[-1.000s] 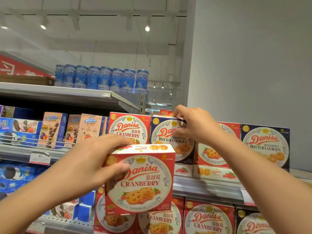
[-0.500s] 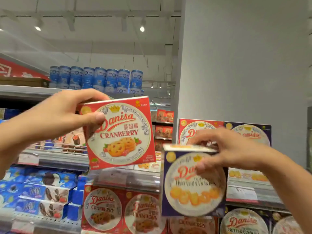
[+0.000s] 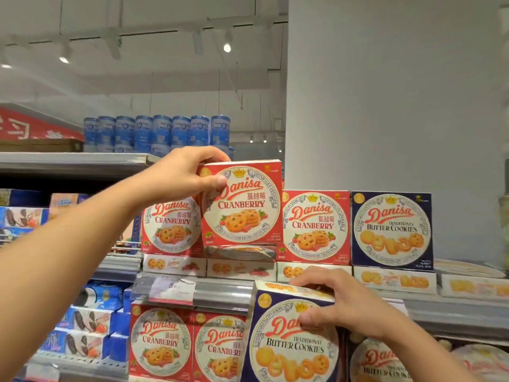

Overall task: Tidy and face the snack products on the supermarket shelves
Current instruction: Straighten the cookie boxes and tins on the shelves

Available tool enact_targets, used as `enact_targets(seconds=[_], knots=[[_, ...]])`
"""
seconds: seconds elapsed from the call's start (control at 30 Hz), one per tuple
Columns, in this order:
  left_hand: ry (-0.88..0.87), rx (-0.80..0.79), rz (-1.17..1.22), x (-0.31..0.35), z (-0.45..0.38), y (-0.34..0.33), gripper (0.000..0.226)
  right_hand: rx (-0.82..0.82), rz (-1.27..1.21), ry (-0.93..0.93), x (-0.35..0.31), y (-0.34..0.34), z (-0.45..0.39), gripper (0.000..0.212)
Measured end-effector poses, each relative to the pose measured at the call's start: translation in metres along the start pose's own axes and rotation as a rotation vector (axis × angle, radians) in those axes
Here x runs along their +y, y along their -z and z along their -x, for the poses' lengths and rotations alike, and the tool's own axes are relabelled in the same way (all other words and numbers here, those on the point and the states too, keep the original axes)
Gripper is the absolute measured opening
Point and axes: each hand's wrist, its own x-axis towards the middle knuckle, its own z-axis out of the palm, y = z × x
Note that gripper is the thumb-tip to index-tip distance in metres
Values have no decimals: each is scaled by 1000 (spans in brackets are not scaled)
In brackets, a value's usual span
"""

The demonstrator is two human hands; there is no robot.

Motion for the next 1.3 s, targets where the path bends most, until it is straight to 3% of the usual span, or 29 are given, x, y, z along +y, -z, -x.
enact_targets(seconds=[0.27,0.87,1.3], knots=[[37,-108,-47,-9,-8,-19,35,-7,-81,35,8,-2,2,53],[55,-118,-148,-40,-13,-46,38,14,-122,34,17,-6,-1,56],[-9,-146,-357,-47,-26,-53,45,19,-129,1,16,-8,-1,61]])
